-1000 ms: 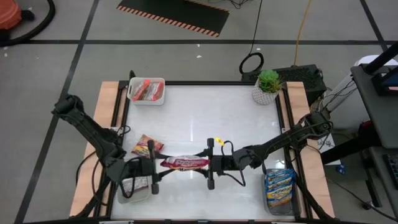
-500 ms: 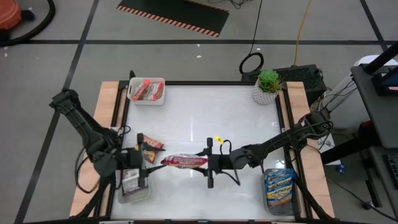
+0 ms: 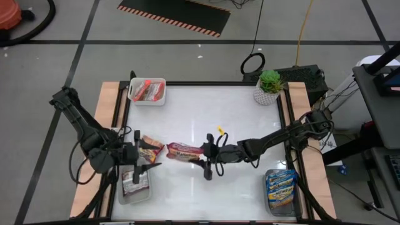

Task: Sort Maruchan noodles
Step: Put the bottom red noodle pack into the gray bin

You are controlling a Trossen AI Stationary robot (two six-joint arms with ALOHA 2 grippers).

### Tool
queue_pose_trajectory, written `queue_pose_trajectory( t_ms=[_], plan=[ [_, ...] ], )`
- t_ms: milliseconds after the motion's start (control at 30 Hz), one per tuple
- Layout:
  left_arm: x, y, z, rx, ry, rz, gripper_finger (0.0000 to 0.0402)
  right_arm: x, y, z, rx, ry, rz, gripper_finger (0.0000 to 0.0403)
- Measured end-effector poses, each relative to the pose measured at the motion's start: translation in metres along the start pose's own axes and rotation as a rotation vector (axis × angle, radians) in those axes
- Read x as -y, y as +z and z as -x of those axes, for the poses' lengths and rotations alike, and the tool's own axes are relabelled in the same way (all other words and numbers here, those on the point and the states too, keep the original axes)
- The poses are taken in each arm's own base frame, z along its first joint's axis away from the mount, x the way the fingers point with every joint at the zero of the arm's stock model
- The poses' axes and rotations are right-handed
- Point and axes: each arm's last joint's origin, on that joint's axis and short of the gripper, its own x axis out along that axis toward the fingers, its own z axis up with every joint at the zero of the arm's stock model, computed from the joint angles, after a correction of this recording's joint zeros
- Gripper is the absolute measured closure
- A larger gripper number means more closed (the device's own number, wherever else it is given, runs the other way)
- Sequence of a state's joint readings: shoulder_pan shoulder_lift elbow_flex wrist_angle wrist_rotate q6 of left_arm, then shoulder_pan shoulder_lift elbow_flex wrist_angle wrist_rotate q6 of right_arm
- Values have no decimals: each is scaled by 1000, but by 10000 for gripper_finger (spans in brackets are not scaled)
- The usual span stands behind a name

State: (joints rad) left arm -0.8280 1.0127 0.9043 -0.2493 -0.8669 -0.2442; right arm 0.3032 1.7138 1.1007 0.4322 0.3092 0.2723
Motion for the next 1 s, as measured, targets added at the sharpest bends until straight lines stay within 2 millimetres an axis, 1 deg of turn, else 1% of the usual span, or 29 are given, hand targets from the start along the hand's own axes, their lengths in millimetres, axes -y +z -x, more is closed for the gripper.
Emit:
queue_pose_trajectory(
  t_ms=[67, 233, 500, 633, 833, 1000],
  plan=[
    [1, 0, 0, -8, -32, -11, 142, -1, 0, 0, -14, 40, -39, 249],
    [0, 1, -1, -3, -32, -31, 142, -2, -2, 0, -47, 92, -86, 249],
    [-8, 3, -10, -9, -3, -30, 142, 1, -13, -3, -121, 62, -128, 249],
    [-10, 1, -18, -35, -45, -28, 142, 0, -19, -10, -148, 52, -131, 248],
    [-8, -5, -35, -101, -145, -36, 142, -3, -21, -21, -183, 39, -139, 248],
    [-11, -10, -50, -147, -169, -47, 142, -6, -23, -29, -188, 42, -126, 248]
  ],
)
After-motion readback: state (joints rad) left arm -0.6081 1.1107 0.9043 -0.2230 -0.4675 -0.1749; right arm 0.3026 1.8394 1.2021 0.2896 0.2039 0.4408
